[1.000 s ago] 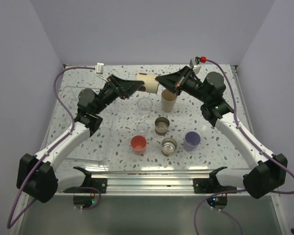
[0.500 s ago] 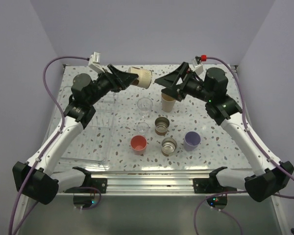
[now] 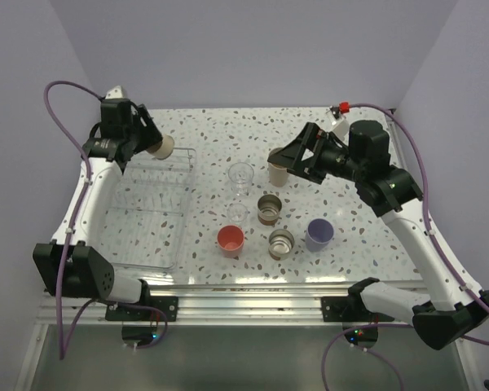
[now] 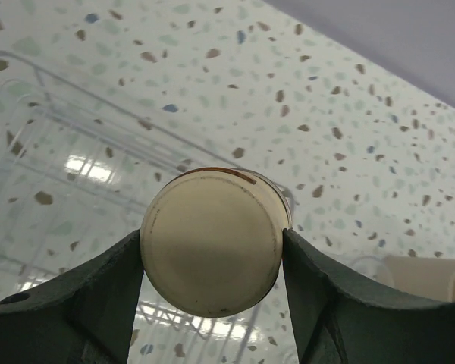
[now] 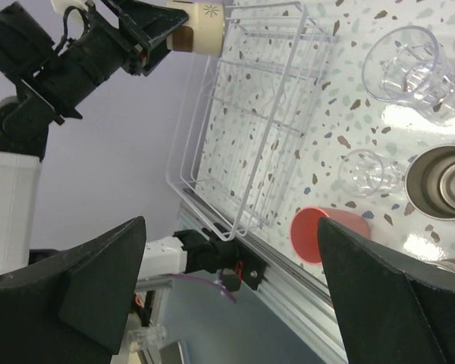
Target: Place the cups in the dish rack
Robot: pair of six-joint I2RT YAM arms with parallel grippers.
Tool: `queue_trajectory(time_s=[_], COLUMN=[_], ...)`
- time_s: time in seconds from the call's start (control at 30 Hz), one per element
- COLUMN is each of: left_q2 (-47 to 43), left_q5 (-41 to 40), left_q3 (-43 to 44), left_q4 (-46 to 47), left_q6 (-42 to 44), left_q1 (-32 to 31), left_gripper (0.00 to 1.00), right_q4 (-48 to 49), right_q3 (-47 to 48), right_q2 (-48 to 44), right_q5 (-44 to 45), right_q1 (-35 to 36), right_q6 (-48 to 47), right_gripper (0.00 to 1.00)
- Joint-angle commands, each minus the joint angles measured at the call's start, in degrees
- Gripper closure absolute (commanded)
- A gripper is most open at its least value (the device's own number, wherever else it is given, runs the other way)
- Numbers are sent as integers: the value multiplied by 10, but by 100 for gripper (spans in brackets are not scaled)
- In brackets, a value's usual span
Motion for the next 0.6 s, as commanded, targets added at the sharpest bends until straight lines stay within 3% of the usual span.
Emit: queue_trajectory(time_s=[0.0,0.13,0.57], left_q2=[13,56,205], left_q5=[-9,-18,-168], left_q3=[18,49,199], left_q4=[-40,-45,-141], left_q6=[40,61,147], left_q1=[64,104,124], left_gripper=[100,100,100], right_q4=[-38,-59,-68], right_q3=[14,23,22], right_q2=[-2,4,16], right_q5=[3,3,13], right_q1=[-1,0,-2], right_q6=[-39,-59,-95], right_gripper=[3,3,3])
